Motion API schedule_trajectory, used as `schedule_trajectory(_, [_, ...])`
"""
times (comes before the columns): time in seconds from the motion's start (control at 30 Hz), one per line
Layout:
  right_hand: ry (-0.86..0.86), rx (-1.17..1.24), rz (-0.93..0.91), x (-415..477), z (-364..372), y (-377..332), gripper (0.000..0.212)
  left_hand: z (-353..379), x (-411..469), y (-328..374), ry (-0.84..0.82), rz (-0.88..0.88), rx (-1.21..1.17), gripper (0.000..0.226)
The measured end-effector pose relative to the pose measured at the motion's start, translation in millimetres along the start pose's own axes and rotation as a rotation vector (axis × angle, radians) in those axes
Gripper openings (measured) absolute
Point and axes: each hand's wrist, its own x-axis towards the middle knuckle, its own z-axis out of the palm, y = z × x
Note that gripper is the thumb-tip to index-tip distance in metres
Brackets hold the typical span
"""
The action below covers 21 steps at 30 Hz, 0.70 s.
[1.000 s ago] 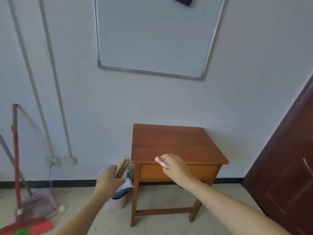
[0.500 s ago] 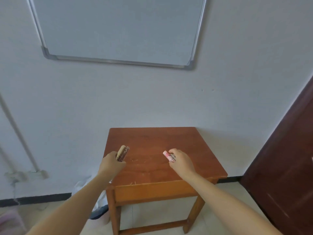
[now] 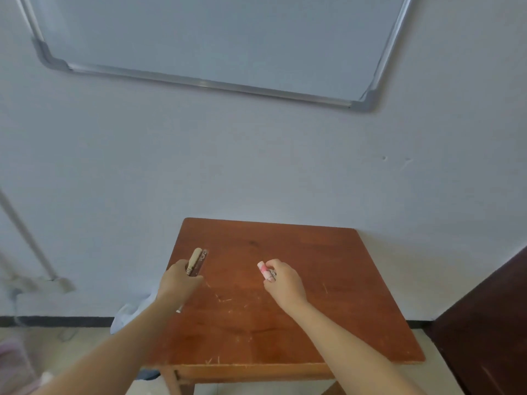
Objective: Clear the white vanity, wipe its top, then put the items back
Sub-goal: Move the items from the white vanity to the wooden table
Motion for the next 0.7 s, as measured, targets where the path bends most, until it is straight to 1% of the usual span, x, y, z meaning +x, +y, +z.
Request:
schedule_trajectory(0.17, [-0.047,-0.039,0.005,53.8,16.0,-23.6,0.026,5.5,60.8,-5.6,-0.014,-0.063,-0.05,0.021])
schedule_trajectory(0.37, [-0.097,-0.043,0.036,105.0,44.3,-49.0,0.03,14.0,116.6,-15.9,-0.07,-0.087,-0.069,0.023])
schedule_trajectory(0.6, [-0.134,-0.026,0.092,129.0,72.1,-44.9,0.028,28.0,155.0,-22.2,-0.133,-0.101,-0.008,0.022])
schedule_trajectory(0.7, [-0.132,-0.027,0.093,140.6,70.0,-41.2,0.029,34.7,170.4,-15.2,-0.087,-0.085,0.007,0.024])
